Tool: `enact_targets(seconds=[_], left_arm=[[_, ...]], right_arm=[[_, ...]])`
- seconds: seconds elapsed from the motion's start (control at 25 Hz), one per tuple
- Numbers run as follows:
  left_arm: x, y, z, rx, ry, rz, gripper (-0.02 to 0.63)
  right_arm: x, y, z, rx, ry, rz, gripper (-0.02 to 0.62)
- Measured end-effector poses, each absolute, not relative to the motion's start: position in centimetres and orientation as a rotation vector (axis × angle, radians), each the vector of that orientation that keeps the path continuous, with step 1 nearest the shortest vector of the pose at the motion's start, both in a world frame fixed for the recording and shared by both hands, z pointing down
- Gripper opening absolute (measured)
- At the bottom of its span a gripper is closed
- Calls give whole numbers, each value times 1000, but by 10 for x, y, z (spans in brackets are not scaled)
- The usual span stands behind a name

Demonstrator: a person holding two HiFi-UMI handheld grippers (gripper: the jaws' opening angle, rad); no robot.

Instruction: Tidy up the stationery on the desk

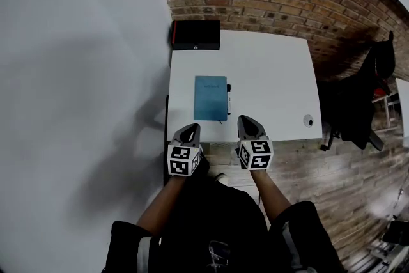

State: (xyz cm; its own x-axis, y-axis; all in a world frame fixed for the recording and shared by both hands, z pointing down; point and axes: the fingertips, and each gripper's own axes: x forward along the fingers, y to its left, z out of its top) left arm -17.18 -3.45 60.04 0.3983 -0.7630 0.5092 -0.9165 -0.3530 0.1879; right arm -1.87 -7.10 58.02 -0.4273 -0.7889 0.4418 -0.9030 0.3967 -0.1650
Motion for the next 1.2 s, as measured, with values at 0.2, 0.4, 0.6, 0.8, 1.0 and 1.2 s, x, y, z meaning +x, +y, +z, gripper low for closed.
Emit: enact_targets(seconds=[0.2, 0.4, 0.6, 0.8, 1.0, 1.2], left_arm=[[-158, 5, 587, 2261, -1462, 466, 15], [-142, 36, 582, 2281, -1462, 458, 15], [-130, 57, 577, 2308, -1453, 463, 15], [-130, 67, 575, 2322, -1450, 475, 15], [-133, 70, 573, 2320, -1457, 480, 15], [-135, 71, 573, 2319, -1453, 484, 15]], right_arm=[[-4, -30, 562, 1500, -2402, 503, 21], [13, 3, 550, 1521, -2418, 468, 21], [23, 25, 544, 1537, -2430, 459, 21], [22, 37, 544, 1528, -2439, 460, 21], [18, 40, 542, 1511, -2448, 452, 21], [16, 42, 542, 1505, -2447, 449, 21]])
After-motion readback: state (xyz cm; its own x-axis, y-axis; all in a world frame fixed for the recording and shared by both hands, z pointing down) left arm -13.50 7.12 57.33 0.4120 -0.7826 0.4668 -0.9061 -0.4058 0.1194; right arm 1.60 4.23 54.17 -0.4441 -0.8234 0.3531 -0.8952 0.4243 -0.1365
